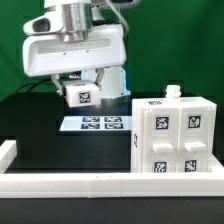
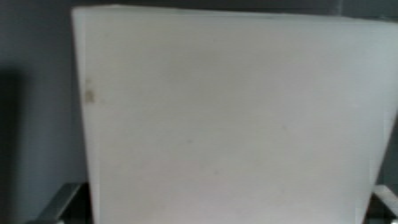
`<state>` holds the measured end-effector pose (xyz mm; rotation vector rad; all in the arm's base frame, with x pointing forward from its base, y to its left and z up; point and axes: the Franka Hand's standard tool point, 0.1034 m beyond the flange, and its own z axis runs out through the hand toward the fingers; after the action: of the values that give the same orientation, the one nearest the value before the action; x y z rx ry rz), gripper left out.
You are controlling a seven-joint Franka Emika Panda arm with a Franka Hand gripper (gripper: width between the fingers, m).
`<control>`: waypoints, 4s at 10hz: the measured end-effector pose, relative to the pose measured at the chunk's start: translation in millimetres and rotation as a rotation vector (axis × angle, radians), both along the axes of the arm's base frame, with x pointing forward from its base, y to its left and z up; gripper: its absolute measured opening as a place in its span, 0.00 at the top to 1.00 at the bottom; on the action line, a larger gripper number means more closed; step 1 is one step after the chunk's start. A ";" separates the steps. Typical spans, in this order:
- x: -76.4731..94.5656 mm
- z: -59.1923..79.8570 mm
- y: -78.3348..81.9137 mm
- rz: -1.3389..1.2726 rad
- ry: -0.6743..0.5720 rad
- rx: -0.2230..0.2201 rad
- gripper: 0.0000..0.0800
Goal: Assemble cabinet
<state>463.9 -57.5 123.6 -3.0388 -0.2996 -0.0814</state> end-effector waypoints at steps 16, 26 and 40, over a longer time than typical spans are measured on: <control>120.0 54.7 119.5 -0.123 -0.010 0.044 0.30; 127.0 42.8 138.0 -0.099 -0.043 0.048 0.30; 137.0 32.1 130.6 -0.028 -0.117 0.045 0.30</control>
Offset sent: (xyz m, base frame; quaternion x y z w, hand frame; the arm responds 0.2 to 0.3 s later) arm 0.0480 0.0574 0.0078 -0.0039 -0.0104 0.1237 0.9923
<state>601.0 73.1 155.7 -2.9996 -0.2602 -0.2645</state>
